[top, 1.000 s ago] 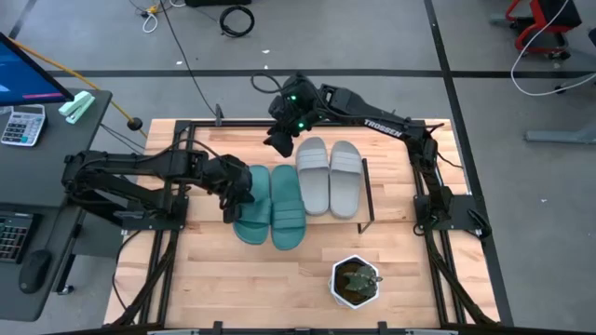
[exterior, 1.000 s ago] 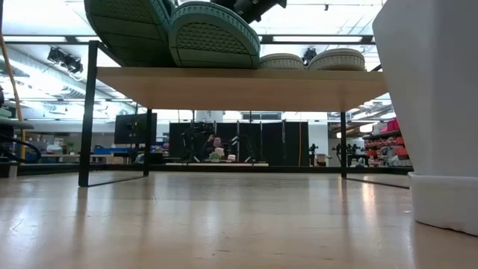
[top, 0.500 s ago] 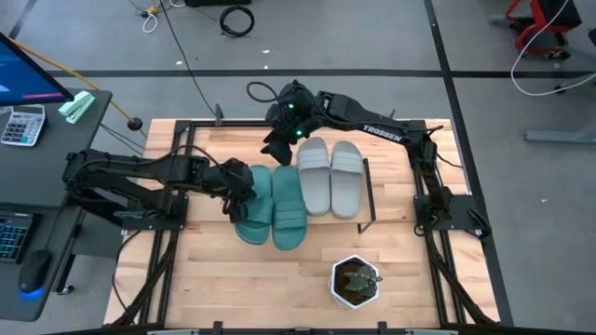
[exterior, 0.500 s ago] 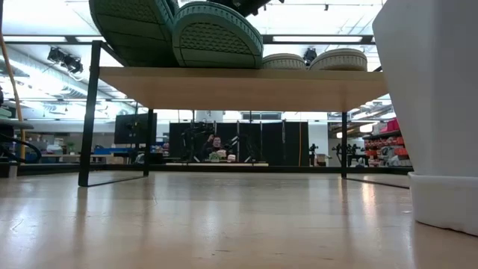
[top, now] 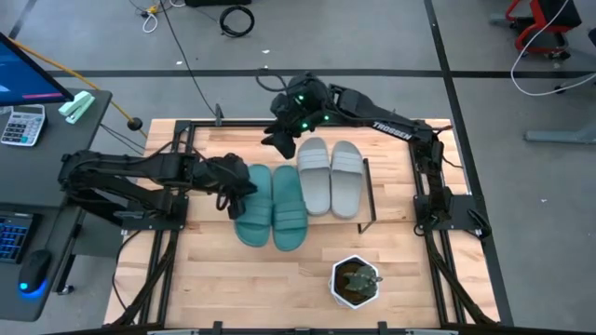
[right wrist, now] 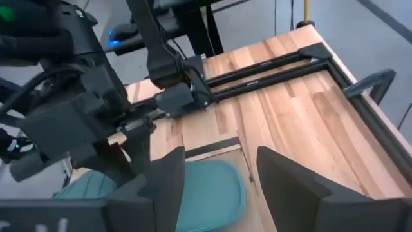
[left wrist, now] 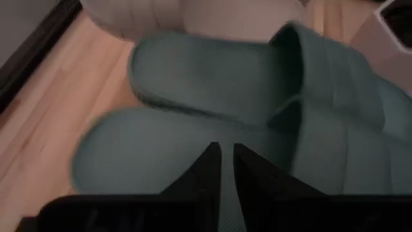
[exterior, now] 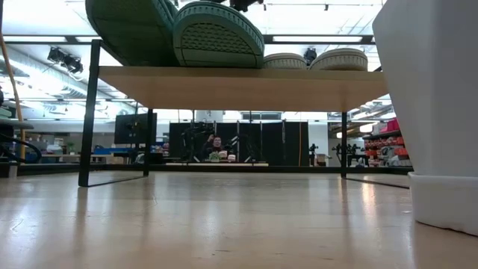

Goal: Pick and place slides into the shelf
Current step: Put the green slide on the shelf

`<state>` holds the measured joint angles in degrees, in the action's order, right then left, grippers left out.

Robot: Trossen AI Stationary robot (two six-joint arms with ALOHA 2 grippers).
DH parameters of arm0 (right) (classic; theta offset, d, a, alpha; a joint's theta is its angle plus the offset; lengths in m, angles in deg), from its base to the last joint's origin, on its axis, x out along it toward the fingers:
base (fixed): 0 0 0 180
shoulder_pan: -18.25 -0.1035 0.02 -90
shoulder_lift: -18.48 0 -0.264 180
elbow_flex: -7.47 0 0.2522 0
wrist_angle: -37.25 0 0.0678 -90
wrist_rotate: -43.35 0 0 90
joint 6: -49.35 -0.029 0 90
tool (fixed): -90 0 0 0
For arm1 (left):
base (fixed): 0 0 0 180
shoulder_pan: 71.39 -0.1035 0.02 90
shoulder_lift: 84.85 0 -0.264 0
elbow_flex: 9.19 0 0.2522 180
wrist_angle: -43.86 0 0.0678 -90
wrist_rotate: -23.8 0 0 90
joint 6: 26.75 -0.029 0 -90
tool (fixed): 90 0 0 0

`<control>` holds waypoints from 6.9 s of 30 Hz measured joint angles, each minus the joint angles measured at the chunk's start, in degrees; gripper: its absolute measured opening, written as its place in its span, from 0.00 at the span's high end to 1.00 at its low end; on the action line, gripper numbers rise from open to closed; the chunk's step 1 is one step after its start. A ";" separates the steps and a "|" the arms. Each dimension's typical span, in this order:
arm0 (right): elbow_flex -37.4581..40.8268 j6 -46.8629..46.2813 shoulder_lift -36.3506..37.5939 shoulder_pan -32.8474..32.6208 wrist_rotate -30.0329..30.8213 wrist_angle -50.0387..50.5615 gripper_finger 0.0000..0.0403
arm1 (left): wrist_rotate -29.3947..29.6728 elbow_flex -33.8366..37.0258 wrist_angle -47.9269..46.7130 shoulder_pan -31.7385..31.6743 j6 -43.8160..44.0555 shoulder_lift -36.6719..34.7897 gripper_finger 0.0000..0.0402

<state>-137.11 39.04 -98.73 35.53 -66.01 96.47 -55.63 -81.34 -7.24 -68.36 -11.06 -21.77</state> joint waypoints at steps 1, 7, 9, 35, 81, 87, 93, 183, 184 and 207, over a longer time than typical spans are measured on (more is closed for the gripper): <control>0.00 -0.02 0.32 0.11 0.00 -0.28 0.51 | 0.30 -0.04 0.23 -0.19 -0.02 -0.43 0.89; 0.00 -0.02 1.37 0.51 0.93 -0.35 0.51 | 4.62 -0.04 -0.11 -0.62 0.00 -2.88 0.91; 0.00 -0.04 1.59 0.57 0.94 -0.26 0.51 | 6.30 -0.14 0.64 -0.62 -0.04 -3.93 0.92; 0.00 -0.24 1.71 0.44 0.87 0.18 0.51 | 0.15 -3.86 -14.00 16.15 4.99 -5.34 0.95; 0.02 6.70 -4.00 -13.28 2.26 2.10 0.51 | 0.04 -3.91 -9.77 9.87 4.27 1.77 0.98; 0.07 5.60 -6.16 -13.81 0.17 1.11 0.51 | 0.05 -3.88 -9.46 9.87 4.51 1.79 0.96; 0.07 5.86 -6.99 -14.21 0.00 0.85 0.57 | 0.47 -3.84 -9.01 9.87 4.64 1.81 0.96; 6.92 9.51 -12.77 -13.37 4.40 3.09 1.00 | 4.88 -3.86 -7.09 11.36 4.51 -4.79 0.99; 7.41 8.99 -12.68 -13.30 3.97 2.90 1.00 | 4.85 -3.86 -7.09 11.36 4.53 -4.79 0.98; 8.04 6.90 -12.52 -13.07 3.60 1.07 1.00 | 2.01 -3.93 -13.83 14.32 9.11 0.93 0.94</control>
<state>-129.07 45.94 -111.25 22.46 -62.40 97.54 -53.62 -85.27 -21.07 -54.04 -1.95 -20.84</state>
